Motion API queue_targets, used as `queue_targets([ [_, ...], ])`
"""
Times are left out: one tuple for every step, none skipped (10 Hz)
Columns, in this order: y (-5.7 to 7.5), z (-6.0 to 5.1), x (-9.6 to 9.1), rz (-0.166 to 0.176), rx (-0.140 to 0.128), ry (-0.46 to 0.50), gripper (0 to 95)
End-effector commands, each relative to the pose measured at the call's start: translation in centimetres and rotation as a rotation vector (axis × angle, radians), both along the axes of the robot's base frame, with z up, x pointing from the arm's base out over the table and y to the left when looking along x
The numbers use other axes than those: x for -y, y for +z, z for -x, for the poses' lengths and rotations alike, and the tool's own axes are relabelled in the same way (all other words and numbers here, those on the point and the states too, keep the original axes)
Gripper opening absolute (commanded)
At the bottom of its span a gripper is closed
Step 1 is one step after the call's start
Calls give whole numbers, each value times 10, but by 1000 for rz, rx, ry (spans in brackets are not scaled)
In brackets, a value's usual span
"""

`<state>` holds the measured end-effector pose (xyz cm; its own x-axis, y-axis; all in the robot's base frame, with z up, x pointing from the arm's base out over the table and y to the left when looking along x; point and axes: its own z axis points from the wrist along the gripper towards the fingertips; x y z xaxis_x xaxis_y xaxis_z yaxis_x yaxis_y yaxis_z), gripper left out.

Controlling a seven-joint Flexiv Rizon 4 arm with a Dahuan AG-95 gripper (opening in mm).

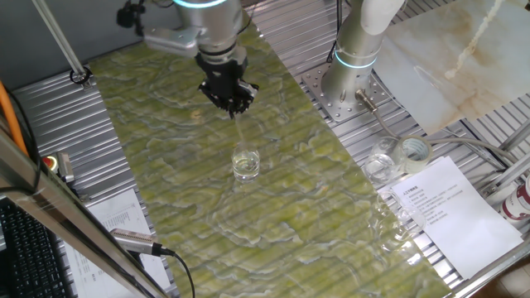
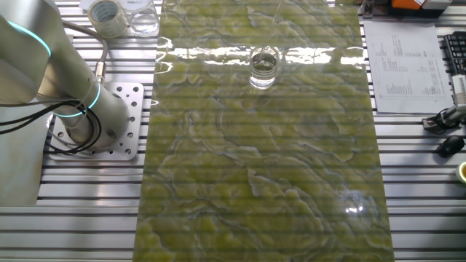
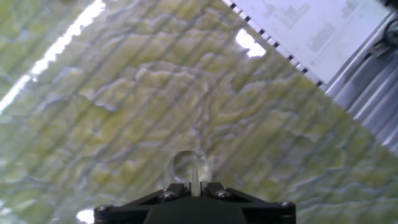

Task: Stir the beaker with a glass rod

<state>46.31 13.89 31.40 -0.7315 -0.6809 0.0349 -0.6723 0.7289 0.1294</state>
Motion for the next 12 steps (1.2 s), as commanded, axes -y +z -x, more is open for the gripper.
queue_targets([
  [-1,1,1,32,9,6,0],
  [-1,1,1,36,11,15,0],
  [-1,1,1,49,23,46,0],
  [-1,1,1,46,49,67,0],
  [-1,1,1,32,96,85,0],
  [-1,1,0,5,134,80,0],
  [0,0,0,0,137,74,0],
  [0,0,-1,-1,126,56,0],
  [0,0,-1,-4,110,41,0],
  [0,-1,-1,3,55,30,0],
  [-1,-1,0,44,-28,31,0],
  [-1,-1,0,79,-51,46,0],
])
